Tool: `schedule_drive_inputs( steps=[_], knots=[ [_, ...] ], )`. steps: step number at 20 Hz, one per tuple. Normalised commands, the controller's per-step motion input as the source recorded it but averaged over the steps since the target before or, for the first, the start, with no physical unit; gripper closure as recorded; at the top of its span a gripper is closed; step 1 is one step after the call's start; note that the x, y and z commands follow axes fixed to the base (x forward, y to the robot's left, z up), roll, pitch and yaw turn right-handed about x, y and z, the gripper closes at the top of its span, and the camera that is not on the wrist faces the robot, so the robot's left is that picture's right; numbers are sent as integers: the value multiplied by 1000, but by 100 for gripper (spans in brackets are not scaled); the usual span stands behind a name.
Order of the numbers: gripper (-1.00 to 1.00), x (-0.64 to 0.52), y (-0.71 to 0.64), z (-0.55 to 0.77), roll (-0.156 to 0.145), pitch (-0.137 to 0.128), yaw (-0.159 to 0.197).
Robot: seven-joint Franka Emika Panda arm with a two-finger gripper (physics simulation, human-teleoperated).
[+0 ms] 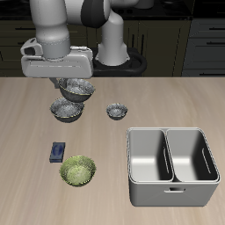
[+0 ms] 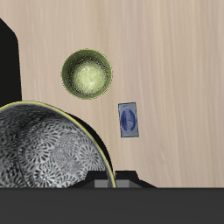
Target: Stack middle-sized black bowl on the green bowl
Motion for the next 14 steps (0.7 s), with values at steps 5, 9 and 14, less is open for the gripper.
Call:
schedule_drive_inputs(
  steps=[5, 9, 14],
  knots=[
    [100, 310, -27, 171, 9, -33, 0],
    [100, 353, 49, 251, 49, -40, 4],
    [100, 286, 73, 170, 38, -37, 16]
  ],
)
